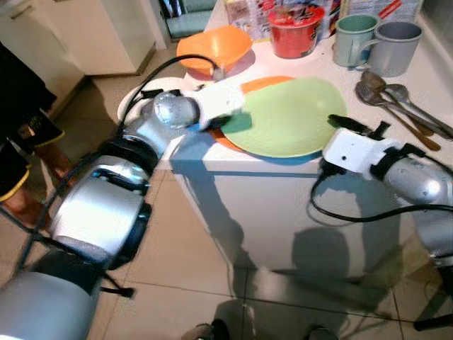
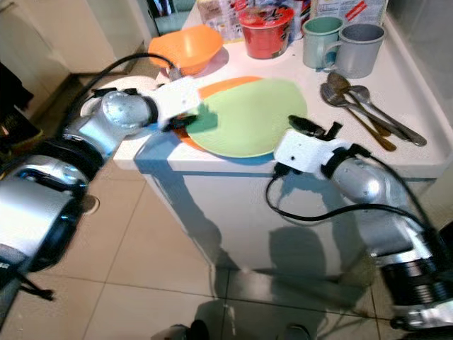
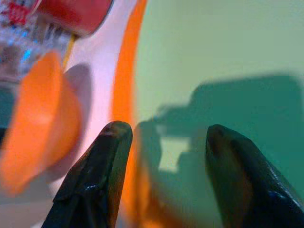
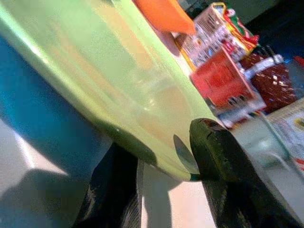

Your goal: Setting the table

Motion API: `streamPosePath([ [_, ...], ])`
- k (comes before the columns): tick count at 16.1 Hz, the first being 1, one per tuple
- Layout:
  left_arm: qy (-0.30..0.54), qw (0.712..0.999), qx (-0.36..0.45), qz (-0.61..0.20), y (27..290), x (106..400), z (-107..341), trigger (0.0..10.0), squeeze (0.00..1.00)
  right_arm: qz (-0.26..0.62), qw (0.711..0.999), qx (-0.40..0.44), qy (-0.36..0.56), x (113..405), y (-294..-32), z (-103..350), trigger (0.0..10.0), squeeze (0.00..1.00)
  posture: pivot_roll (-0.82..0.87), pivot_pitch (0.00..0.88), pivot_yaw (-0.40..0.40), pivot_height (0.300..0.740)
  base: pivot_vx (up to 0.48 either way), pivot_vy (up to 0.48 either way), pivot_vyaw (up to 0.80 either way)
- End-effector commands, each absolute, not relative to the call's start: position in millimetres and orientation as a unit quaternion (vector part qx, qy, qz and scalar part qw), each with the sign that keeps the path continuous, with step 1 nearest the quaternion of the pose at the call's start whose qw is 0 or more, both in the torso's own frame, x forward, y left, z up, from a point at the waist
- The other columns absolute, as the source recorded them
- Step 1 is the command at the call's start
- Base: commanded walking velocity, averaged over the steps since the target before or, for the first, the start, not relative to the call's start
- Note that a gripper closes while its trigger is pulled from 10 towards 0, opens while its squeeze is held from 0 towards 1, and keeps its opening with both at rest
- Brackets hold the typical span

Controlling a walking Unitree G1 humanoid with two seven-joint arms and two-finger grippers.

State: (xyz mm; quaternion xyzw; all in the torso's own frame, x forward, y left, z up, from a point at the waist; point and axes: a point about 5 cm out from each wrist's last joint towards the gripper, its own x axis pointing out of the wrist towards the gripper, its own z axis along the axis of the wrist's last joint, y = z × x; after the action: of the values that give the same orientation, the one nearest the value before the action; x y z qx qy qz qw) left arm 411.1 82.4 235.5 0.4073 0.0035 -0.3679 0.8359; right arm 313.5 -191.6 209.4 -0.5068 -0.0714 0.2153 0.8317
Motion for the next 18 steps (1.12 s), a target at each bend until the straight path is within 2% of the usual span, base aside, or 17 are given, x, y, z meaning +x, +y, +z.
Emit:
streamPosePath([
  [1,0.015,0.849,0.345,-0.4,73.8,408.3,231.7,10.0,0.0,0.216,0.853,-0.461,-0.118,312.2,-179.7,221.1,0.0,0.0,-0.09,0.119,0.186,0.74,0.0,0.0,0.0],
  [3,-0.027,0.867,0.283,-0.411,66.0,408.7,254.3,10.0,0.0,0.213,0.858,-0.453,-0.115,311.8,-178.9,216.9,0.0,0.0,-0.09,0.106,0.186,0.74,0.0,0.0,0.0],
  [7,-0.099,0.855,0.167,-0.48,41.3,396.2,282.3,10.0,0.0,0.204,0.87,-0.435,-0.11,314.8,-179.9,211.9,0.0,0.0,-0.06,0.091,0.177,0.74,0.0,0.0,0.0],
  [10,-0.123,0.834,0.126,-0.522,30.8,377.6,286.5,10.0,0.0,0.204,0.874,-0.426,-0.113,316.5,-178.0,211.6,0.0,0.0,-0.06,0.087,0.173,0.74,0.0,0.0,0.0],
  [12,-0.123,0.835,0.099,-0.528,28.9,367.2,286.3,10.0,0.0,0.203,0.876,-0.423,-0.113,317.5,-177.5,212.1,0.0,0.0,-0.05,0.084,0.175,0.74,0.0,0.0,0.0],
  [13,-0.122,0.84,0.078,-0.522,27.6,355.6,283.8,10.0,0.0,0.203,0.877,-0.42,-0.115,317.4,-176.5,212.6,0.0,0.0,-0.05,0.084,0.177,0.74,0.0,0.0,0.0],
  [15,-0.123,0.87,0.028,-0.477,31.4,339.3,280.7,10.0,0.0,0.206,0.877,-0.419,-0.11,316.9,-175.7,210.5,0.0,0.0,-0.05,0.083,0.177,0.74,0.0,0.0,0.0],
  [17,-0.124,0.905,-0.012,-0.407,49.5,321.9,259.1,10.0,0.0,0.206,0.879,-0.415,-0.11,317.0,-175.9,209.5,0.0,0.0,-0.04,0.082,0.173,0.74,0.0,0.0,0.0],
  [18,-0.106,0.913,-0.024,-0.393,55.2,319.2,248.2,10.0,0.0,0.204,0.881,-0.412,-0.109,317.9,-176.6,209.5,0.0,0.0,-0.03,0.079,0.165,0.74,0.0,0.0,0.0],
])
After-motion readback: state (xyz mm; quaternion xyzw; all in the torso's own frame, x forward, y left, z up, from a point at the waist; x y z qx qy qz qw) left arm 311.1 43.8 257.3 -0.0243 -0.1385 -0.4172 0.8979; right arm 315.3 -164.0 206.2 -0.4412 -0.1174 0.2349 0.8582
